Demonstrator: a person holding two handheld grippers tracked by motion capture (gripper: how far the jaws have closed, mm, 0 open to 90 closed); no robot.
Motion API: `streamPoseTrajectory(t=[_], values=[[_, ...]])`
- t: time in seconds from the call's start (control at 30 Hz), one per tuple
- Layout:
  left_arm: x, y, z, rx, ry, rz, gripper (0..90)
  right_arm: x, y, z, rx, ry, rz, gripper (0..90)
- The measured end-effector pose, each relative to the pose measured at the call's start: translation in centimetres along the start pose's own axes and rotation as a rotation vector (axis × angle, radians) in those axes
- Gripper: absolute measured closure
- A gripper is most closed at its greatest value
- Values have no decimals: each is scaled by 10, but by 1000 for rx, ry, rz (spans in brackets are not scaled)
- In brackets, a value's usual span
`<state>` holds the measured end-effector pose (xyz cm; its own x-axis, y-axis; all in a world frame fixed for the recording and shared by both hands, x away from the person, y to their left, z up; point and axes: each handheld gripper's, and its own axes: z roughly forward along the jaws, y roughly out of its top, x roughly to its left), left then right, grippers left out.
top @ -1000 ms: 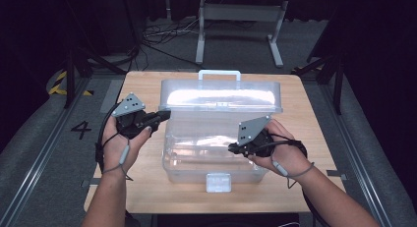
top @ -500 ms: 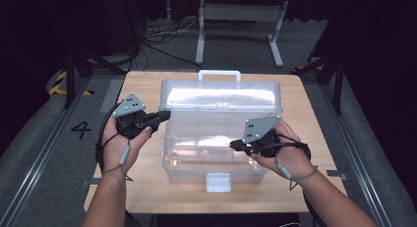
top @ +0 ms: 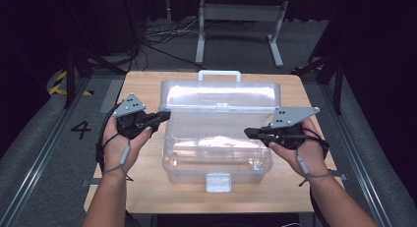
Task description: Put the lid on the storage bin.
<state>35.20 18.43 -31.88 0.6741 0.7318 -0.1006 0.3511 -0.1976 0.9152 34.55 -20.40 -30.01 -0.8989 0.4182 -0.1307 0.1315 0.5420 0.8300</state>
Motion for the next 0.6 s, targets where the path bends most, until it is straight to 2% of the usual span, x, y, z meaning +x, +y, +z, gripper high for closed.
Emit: streamPoseTrajectory(t=[0.03, 0.13, 0.27, 0.53, 0.6], values=[[0, 0, 0, 0, 0, 0, 895, 0, 0, 0, 0, 0, 0, 900], [0, 0, 0, 3, 1, 3, 895, -5, -6, -5, -43, -6, 64, 900], [0, 0, 0, 0, -2, -1, 895, -9, -12, -10, -89, -15, 110, 900], [-2, -1, -1, -8, -6, 12, 895, -15, -26, -18, -170, -38, 166, 900], [-2, -1, -1, -6, -7, 15, 894, -19, -32, -19, -186, -60, 179, 900]])
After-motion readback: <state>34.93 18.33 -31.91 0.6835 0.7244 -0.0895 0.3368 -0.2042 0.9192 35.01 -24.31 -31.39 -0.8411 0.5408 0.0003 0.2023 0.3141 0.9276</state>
